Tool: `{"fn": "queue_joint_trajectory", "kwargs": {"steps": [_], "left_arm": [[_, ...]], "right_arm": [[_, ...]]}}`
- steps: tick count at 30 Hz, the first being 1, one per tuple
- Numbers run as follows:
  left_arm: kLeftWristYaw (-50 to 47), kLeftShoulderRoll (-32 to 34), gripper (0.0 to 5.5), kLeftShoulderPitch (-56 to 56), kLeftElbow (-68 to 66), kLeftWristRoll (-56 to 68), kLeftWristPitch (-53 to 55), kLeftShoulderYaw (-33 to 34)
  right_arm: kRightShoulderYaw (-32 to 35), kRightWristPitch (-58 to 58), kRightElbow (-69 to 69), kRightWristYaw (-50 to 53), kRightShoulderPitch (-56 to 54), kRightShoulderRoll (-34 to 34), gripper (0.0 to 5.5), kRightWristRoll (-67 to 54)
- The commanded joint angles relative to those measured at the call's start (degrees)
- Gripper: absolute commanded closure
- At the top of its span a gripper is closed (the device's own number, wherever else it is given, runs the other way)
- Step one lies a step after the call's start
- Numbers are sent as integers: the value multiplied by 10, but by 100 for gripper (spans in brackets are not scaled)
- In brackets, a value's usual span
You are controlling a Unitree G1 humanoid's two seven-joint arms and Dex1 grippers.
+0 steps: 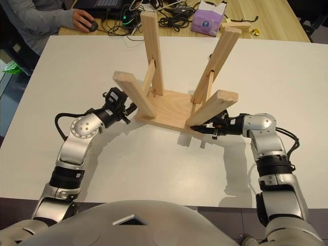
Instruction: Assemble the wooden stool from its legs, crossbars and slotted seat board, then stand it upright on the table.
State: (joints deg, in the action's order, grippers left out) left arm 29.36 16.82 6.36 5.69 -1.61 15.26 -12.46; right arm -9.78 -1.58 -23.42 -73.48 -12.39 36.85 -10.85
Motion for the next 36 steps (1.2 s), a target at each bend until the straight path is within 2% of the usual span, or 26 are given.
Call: {"fn": "queue_joint_trajectory", "kwargs": {"steps": [1,9,17,26,32,36], "left_arm": [[3,10,366,-10,8,-7,5,-10],[-6,10,366,-2,-1,-9,2,-11],[-13,13,366,-5,-5,-8,-1,-7],[-19,14,366,-9,-4,-6,-1,-3],[-21,11,366,-10,-6,-5,-2,-4],[-20,12,366,-12,-9,-4,-3,-5]], "right_arm": [[-40,13,-1,-5,37,21,410,49],[-52,-23,-10,27,25,51,309,76],[-36,-48,25,4,47,116,195,55],[-10,-104,11,38,62,128,195,60],[73,-107,14,76,49,89,195,-22],[125,-66,57,65,77,98,195,-79]]}}
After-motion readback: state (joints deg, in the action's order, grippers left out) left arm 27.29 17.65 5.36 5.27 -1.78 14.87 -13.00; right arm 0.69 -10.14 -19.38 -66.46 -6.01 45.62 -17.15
